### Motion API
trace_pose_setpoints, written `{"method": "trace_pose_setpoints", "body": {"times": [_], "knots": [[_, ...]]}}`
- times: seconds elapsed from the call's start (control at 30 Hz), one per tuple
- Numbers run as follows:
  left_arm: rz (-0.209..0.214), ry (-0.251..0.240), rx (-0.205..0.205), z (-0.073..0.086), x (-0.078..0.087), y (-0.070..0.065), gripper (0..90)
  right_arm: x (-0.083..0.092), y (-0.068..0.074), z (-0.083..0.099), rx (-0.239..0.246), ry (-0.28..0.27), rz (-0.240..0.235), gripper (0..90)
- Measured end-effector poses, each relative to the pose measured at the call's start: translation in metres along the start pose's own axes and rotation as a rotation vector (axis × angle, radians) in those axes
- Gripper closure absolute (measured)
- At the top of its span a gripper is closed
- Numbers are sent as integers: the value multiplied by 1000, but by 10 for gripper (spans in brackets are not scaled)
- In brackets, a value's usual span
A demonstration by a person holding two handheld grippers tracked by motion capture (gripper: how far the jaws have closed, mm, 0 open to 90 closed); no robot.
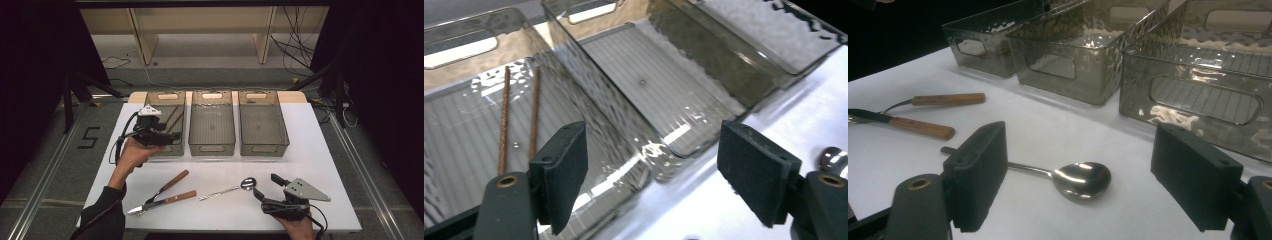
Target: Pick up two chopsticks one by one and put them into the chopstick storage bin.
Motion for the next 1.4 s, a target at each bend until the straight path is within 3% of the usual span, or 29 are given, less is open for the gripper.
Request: {"method": "trace_pose_setpoints", "body": {"times": [0.17, 0.5, 0.63, 0.77, 1.4], "knots": [[13, 14, -15, 7, 2, -10, 258, 0, 0, 0, 0, -1, 1, 233], [26, -17, -5, 27, 10, -27, 257, 0, 1, 0, 0, 2, -2, 233], [31, -15, -24, 33, 13, -34, 256, 0, 2, 0, 4, 1, -6, 233], [10, -17, -36, 36, 14, -34, 254, 0, 1, 0, 6, 2, -6, 233], [22, -14, -46, 55, 20, -47, 247, -2, 4, 1, 14, 11, -21, 233]]}}
Point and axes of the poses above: each handheld gripper's, and its own axes: x roughly backward along the jaws, z roughly out of its underside, y roughly to its left, the point moved 8 cm from there along -x, roughly forward along the jaws, and after that the axes turned 7 degrees about -x, right-handed, at the moved point
